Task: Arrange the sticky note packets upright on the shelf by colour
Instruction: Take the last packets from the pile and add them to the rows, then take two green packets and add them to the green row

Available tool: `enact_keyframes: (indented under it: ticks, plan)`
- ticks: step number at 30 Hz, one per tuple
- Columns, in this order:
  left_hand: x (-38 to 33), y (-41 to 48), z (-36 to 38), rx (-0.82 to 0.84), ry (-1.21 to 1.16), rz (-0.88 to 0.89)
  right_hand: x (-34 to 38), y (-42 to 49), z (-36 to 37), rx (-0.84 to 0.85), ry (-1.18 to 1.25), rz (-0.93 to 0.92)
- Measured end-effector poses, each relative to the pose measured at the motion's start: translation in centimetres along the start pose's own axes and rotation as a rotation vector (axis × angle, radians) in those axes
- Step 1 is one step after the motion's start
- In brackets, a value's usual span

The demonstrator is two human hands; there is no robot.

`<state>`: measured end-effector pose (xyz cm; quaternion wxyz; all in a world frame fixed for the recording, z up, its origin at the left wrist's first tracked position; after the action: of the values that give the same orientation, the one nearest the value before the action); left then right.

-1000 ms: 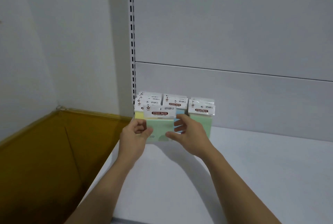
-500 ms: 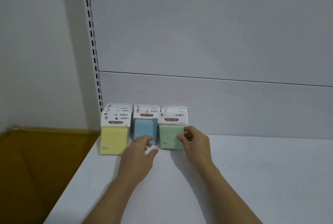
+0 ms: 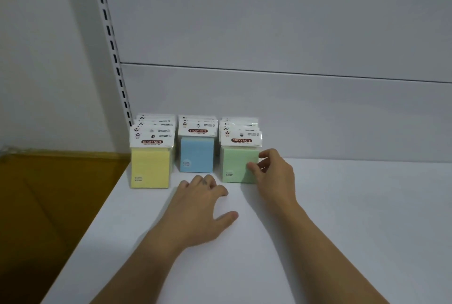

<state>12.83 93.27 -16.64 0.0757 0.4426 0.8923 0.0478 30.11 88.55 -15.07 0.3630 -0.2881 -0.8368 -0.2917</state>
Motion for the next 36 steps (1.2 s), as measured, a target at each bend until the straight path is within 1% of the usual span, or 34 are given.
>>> enact_keyframes:
  ticks: [7,19,21,25,28,33,36]
  plan:
    - [-0.5,-0.5,0.9,0.038,0.061,-0.018,-0.2,0.1,0.2,0.005,-0.03,0.003]
    - [-0.7,-0.4,0.8,0.017,0.06,-0.037,-0.5,-0.2,-0.2,0.043,-0.075,-0.005]
    - [-0.9,-0.2,-0.1,-0.025,0.055,-0.041,-0.5,-0.3,-1.0,0.061,-0.118,-0.018]
    - [-2.5,0.5,-2.5,-0.137,0.0,-0.008,-0.4,-0.1,-3.6,0.115,-0.275,-0.055]
    - [-4.1,1.7,-4.0,-0.187,-0.021,0.008,-0.8,0.5,-7.2,0.118,-0.367,-0.09]
    - [-8.3,4.4,-5.0,-0.183,-0.034,0.073,-1.8,0.9,-12.9,0.057,-0.444,-0.182]
    - [-12.3,6.8,-5.4,-0.177,-0.028,0.133,-3.4,1.4,-16.9,0.004,-0.469,-0.175]
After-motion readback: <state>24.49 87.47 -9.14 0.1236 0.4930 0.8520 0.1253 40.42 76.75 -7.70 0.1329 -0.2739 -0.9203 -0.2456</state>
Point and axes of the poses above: each hand's wrist, its own y-axis towards the middle knuckle, its own z-axis out of the palm, x = y × z, the point moved 8 cm from there along y, towards the middle knuckle, and after that the axes turned 2 degrees about y, right-handed, at the moved point
